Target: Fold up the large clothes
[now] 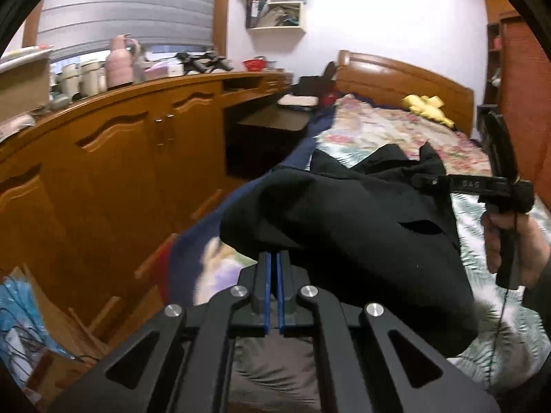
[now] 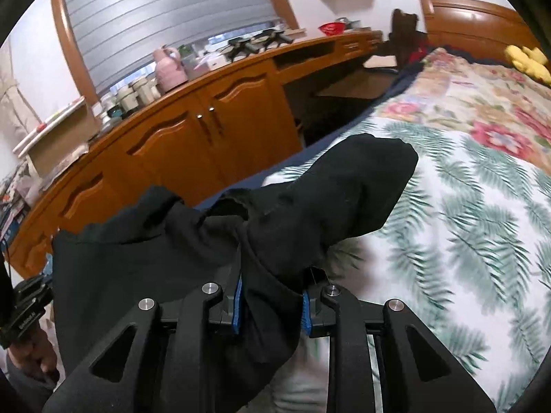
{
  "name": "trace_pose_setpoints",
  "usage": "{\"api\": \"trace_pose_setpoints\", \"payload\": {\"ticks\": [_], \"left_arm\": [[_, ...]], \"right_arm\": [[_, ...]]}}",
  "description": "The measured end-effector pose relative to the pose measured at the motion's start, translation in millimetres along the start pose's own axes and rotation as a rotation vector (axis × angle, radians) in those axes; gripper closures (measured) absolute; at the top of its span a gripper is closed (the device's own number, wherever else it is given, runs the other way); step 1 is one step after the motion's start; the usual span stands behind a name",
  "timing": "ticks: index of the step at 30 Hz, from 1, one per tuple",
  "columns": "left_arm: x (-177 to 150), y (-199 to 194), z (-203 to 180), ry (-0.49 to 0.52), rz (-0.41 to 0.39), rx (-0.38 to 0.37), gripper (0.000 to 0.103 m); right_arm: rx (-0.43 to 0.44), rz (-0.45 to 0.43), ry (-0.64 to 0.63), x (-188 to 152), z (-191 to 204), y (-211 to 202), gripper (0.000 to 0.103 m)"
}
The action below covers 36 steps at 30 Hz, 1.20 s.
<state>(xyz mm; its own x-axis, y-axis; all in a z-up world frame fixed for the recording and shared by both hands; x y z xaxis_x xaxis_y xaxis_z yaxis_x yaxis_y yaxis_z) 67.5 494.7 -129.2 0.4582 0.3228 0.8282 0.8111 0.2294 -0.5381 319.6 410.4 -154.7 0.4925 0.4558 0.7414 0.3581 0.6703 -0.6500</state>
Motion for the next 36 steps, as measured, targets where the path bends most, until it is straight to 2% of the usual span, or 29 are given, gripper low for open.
{"api": "trace_pose_setpoints", "payload": {"ticks": [4,5,7,10,16,19,25,26,28,32,34,36], "left_arm": [[-21,19,25,-0.031,0.058,0.028,0.102],[-28,24,30,-0.038,0.078,0.037,0.102],[-38,29,34,-0.033,0.094,0.056,0.102],[-47,34,36,-0.029,0.104,0.081,0.102],[-60,40,40,-0.021,0.142,0.104,0.102],[-70,36,40,-0.036,0.168,0.071,0.101],[-87,16,40,-0.057,0.173,0.065,0.098],[-88,13,40,-0.055,0.169,0.063,0.097],[-90,2,34,-0.053,0.153,0.053,0.096],[-84,-19,21,-0.057,0.102,0.027,0.093],[-78,-27,13,-0.053,0.081,0.011,0.089],[-70,-33,6,-0.046,0.059,0.01,0.083]], "right_arm": [[-0.043,0.047,-0.042,-6,15,31,0.079],[-0.068,0.055,-0.087,-12,19,37,0.078],[-0.116,0.087,-0.145,-25,22,47,0.073],[-0.15,0.093,-0.155,-36,12,50,0.07],[-0.154,0.141,-0.134,-48,-3,44,0.064],[-0.181,0.114,-0.176,-50,0,27,0.063],[-0.236,0.014,-0.273,-51,27,-5,0.063],[-0.219,-0.003,-0.28,-52,33,-9,0.063],[-0.239,-0.04,-0.284,-52,40,-18,0.063],[-0.123,-0.01,-0.32,-65,71,-18,0.063],[-0.068,0.039,-0.337,-78,84,-8,0.063],[-0.063,0.17,-0.364,-102,90,20,0.062]]}}
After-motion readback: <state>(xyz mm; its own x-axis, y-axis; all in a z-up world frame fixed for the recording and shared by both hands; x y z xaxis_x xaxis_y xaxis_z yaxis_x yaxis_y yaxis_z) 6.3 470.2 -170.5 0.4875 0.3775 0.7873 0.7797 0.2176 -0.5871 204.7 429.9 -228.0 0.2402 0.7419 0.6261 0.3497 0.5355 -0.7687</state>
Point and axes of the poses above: each gripper's, at about its wrist camera, not at the fingertips, and y roughly the way its jaws point, z to its left, x to its top, the point moved 9 cm from there along y, roughly the way its jaws point, and after that the axes turned 11 degrees about -x, right-handed, at the moved point
